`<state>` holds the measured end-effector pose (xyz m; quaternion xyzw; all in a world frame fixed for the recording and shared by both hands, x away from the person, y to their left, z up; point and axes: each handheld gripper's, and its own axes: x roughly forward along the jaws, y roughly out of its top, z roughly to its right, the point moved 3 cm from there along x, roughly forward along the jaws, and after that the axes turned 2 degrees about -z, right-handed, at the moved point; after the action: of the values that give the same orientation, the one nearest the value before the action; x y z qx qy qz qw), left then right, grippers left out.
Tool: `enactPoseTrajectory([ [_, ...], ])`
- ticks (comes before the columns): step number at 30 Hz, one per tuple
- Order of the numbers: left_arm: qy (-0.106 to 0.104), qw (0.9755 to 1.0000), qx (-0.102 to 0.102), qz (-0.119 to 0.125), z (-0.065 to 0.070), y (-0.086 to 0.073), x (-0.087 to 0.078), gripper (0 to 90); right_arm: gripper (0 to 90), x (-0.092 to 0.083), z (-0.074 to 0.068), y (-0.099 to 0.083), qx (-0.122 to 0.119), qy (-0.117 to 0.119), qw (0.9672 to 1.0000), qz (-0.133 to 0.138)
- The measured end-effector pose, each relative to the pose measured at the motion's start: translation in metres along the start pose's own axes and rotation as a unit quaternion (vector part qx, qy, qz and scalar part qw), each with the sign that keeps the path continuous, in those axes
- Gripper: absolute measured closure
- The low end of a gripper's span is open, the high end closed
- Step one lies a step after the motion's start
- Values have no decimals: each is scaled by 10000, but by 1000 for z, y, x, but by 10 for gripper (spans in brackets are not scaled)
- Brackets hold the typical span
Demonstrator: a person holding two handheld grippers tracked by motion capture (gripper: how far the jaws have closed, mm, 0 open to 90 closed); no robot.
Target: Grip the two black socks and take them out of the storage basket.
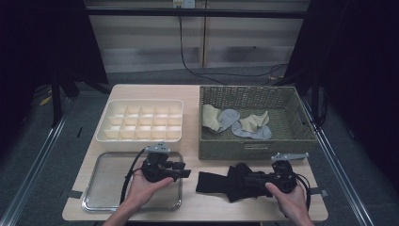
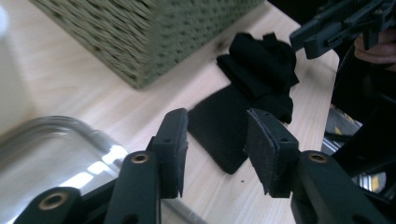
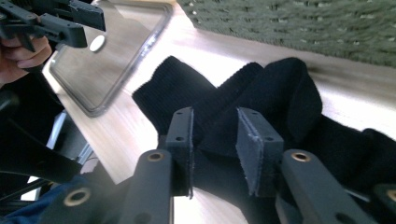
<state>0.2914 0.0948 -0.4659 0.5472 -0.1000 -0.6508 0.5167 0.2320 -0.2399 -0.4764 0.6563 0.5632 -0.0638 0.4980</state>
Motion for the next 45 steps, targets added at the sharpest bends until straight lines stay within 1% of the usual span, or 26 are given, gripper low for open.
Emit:
enactPoseTrajectory([
  [2,-19,10000,-31,-56,1,1,8,553,623,3,1,-2,14,-48,9999,-88],
  [4,-53,9999,-19,-105,2,3,15,548,582,2,3,-4,42,-179,9998,-112],
  [7,-87,9995,-21,-287,4,1,28,544,562,-5,10,-8,118,-265,9995,-77],
  [8,-113,9993,-21,-363,5,0,32,544,553,-6,13,-10,138,-344,9993,-80],
  [9,-122,9991,-26,-393,5,-2,36,544,545,-9,17,-14,189,-425,9989,-83],
  [11,-119,9988,-26,-467,5,-5,41,543,545,-11,22,-19,259,-463,9986,-61],
  [16,-139,9980,87,-605,6,-10,45,623,552,-26,41,-29,421,-794,9959,28],
  [17,-196,9979,101,-605,7,-11,47,648,552,-28,44,-30,463,-832,9954,37],
  [18,-146,9977,109,-648,7,-11,47,661,550,-30,49,-32,489,-912,9946,26],
  [20,-163,9975,123,-678,8,-12,50,661,545,-31,55,-35,563,-1018,9932,53],
  [21,-109,9974,137,-702,8,-12,51,658,541,-31,59,-36,582,-1036,9929,65],
  [24,-159,9968,151,-772,8,-14,53,649,526,-31,63,-37,630,-1082,9921,62],
  [25,-131,9962,204,-837,9,-15,54,655,522,-31,65,-37,643,-1122,9916,99],
  [28,-238,9958,233,-858,10,-17,55,676,498,-36,67,-35,678,-1283,9892,203],
  [30,-170,9957,252,-875,11,-17,56,679,493,-38,69,-35,718,-1257,9892,230],
  [33,-218,9953,249,-906,12,-17,58,680,495,-33,72,-38,736,-1267,9892,91],
  [34,-174,9951,272,-933,12,-18,59,680,504,-32,71,-38,741,-1232,9896,76],
  [35,-220,9949,254,-947,12,-18,60,680,508,-31,71,-38,750,-1213,9897,83],
  [36,-148,9949,272,-960,12,-19,61,680,524,-31,71,-37,752,-1229,9895,62],
  [37,-151,9946,281,-984,12,-19,63,682,585,-30,71,-37,723,-1195,9902,65],
  [38,-188,9944,290,-998,12,-20,64,687,676,-29,71,-38,733,-1096,9913,38],
  [39,-128,9941,311,-1027,13,-20,65,692,740,-27,70,-38,730,-1084,9914,6],
  [40,-152,9941,311,-1029,13,-20,65,698,782,-26,68,-38,714,-1052,9919,-23],
  [43,-128,9941,332,-1029,12,-20,65,712,829,-28,65,-33,748,-806,9938,139],
  [44,-93,9941,345,-1026,12,-20,65,738,833,-30,63,-31,750,-709,9944,213],
  [45,-139,9940,333,-1036,12,-20,65,746,836,-31,62,-29,763,-629,9948,258],
])
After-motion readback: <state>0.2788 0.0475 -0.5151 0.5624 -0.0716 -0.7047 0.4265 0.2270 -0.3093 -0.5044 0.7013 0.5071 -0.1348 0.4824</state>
